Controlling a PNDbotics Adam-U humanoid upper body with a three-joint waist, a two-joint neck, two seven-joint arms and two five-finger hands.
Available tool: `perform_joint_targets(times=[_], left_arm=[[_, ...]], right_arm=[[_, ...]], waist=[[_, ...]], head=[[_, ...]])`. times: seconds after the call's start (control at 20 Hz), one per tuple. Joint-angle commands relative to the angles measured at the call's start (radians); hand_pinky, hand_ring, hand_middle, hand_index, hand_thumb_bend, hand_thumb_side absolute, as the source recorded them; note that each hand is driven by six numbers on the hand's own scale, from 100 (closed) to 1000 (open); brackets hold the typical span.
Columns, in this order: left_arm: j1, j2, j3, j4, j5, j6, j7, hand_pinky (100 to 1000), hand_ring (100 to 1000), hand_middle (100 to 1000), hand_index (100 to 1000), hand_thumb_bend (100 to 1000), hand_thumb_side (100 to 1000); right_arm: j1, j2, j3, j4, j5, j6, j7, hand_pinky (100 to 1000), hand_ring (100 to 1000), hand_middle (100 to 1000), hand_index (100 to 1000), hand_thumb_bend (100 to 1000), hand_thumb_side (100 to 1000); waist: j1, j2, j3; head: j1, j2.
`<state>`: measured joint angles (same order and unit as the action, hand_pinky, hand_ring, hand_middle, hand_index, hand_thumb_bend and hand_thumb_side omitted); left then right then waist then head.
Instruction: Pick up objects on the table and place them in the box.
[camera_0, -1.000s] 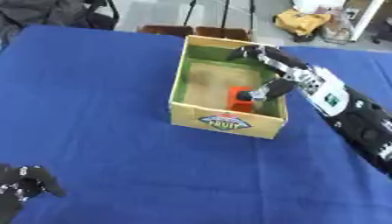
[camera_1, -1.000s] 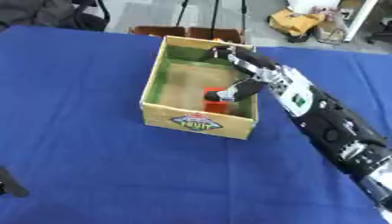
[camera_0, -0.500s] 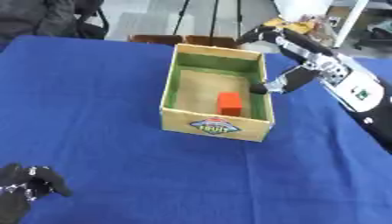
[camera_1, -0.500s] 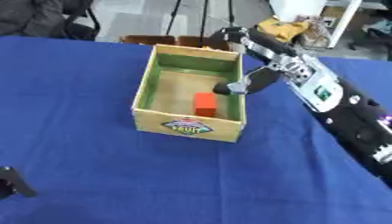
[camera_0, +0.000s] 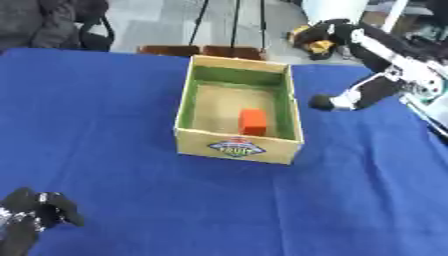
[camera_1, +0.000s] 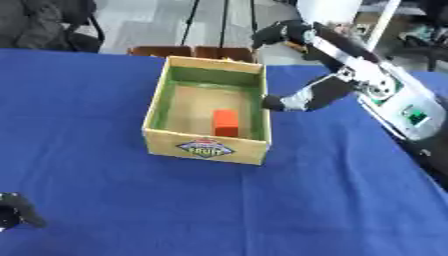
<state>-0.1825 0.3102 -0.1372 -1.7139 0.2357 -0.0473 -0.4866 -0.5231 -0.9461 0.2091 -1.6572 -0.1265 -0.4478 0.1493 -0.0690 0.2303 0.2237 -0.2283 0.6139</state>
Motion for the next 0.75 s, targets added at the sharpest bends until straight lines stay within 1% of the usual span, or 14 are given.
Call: perform_joint_targets(times=[0.05, 0.4, 0.75], left_arm=[[0.002, 0.024, 0.019, -0.007, -0.008, -0.002, 0.012, 631, 550, 490, 636, 315, 1000], [0.014, 0.029, 0.035, -0.005, -0.017, -0.008, 0.027, 630, 551, 492, 635, 310, 1000], [0.020, 0.031, 0.040, -0.004, -0.021, -0.011, 0.033, 631, 566, 497, 635, 314, 1000]], right_arm=[[0.018, -0.043, -0.039, -0.073, -0.043, 0.026, -0.017, 843, 832, 698, 859, 610, 413], [0.102, -0.032, -0.072, -0.146, -0.066, 0.049, -0.044, 836, 824, 681, 854, 585, 397], [0.174, -0.007, -0.093, -0.178, -0.058, 0.060, -0.066, 835, 822, 672, 850, 560, 404]], waist=[[0.003, -0.019, -0.013], [0.004, -0.014, -0.060], [0.008, -0.013, -0.085]], head=[[0.014, -0.007], [0.040, 0.001], [0.051, 0.019]])
